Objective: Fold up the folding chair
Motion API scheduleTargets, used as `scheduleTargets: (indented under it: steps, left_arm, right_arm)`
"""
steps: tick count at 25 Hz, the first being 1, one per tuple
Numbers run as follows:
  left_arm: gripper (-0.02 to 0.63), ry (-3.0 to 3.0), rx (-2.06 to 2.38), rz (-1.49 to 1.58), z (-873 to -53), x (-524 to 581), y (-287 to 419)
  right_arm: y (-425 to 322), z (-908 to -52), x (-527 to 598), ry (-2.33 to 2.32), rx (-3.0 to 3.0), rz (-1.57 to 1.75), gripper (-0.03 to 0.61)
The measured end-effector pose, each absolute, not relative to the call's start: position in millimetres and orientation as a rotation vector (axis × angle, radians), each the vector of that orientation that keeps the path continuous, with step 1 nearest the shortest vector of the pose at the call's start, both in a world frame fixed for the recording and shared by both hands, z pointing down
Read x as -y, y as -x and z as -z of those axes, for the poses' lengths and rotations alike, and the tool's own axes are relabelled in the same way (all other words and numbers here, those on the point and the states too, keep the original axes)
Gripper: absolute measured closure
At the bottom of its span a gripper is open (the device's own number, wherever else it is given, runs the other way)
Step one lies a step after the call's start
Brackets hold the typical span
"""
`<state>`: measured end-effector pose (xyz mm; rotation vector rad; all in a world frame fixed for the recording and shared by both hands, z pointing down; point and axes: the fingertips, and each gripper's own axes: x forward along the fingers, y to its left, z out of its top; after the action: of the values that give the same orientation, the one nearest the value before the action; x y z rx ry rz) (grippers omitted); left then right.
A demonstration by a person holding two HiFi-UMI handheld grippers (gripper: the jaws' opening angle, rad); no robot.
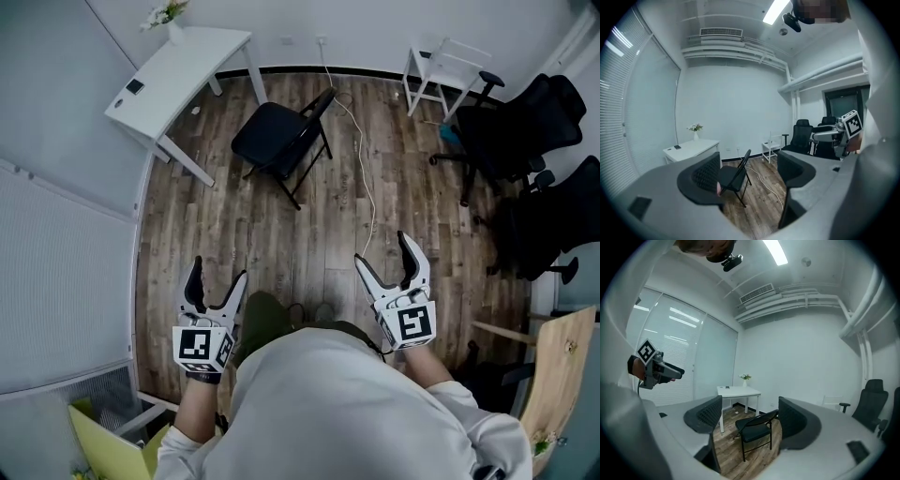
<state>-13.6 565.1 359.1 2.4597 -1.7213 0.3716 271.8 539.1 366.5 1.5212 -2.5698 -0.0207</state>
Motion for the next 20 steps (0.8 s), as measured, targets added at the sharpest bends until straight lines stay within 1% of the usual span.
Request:
scheduleTargets:
  steps: [7,12,16,20]
  left_arm:
    - [0.229,-2.487,1.673,-0.378,-361.4,-528.1,14.4]
    - [0.229,-2.448,1.624,-0.376,-377.3,-499.7,32.2]
    - [0.229,-2.420,1.684,-0.376,-372.2,-494.3,47.3]
    - [0.229,-2.386,1.717,-0.412,-379.3,-508.5,42.2]
  right_arm:
    - [-260.5,-378.5,-513.5,-1.506,2.566,-0.016,0.199]
    - [-255.2,-376.2,-494.0,-1.546,2.543,-0.050,0.199]
    - [-241.3,-377.2,-495.3,-1.460,2.592,-0.001,0.199]
    - [-268.9,-392.1,-492.5,-1.466,2.577,-0.027,0.199]
